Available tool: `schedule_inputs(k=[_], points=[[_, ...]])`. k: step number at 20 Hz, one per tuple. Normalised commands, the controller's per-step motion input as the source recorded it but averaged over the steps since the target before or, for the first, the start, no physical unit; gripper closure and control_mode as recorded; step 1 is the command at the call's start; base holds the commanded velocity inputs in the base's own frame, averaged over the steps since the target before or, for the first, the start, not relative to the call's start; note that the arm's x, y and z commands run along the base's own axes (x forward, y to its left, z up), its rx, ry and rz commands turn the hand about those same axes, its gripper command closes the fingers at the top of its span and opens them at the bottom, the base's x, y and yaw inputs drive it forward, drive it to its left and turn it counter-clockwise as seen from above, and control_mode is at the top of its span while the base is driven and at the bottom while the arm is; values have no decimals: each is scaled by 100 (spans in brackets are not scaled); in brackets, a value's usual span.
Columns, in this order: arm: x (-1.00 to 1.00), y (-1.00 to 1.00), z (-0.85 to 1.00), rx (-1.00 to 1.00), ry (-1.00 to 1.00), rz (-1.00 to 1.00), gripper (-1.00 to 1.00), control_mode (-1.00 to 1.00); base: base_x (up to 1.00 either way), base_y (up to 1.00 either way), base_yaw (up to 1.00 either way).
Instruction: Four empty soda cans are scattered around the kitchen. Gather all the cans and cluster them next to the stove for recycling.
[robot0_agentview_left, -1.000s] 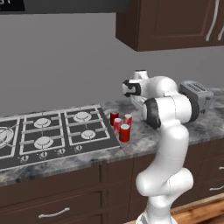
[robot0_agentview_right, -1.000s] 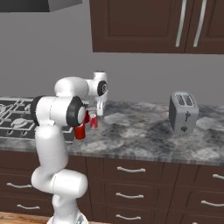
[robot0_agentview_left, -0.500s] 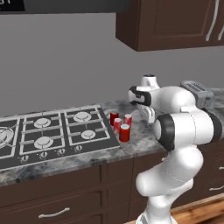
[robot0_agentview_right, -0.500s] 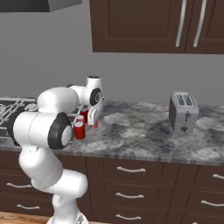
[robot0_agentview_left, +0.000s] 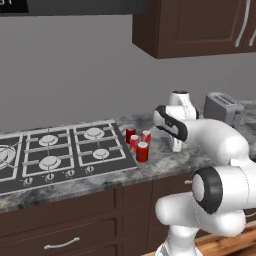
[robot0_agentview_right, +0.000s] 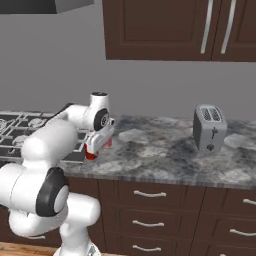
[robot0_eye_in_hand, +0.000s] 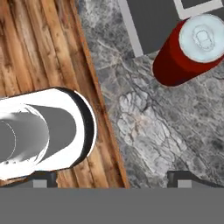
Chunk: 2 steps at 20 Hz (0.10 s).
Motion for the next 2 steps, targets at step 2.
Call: schedule_inputs(k=[2], points=[[-58,64,0,-5,3,-11,-100,-100,0,0,0]])
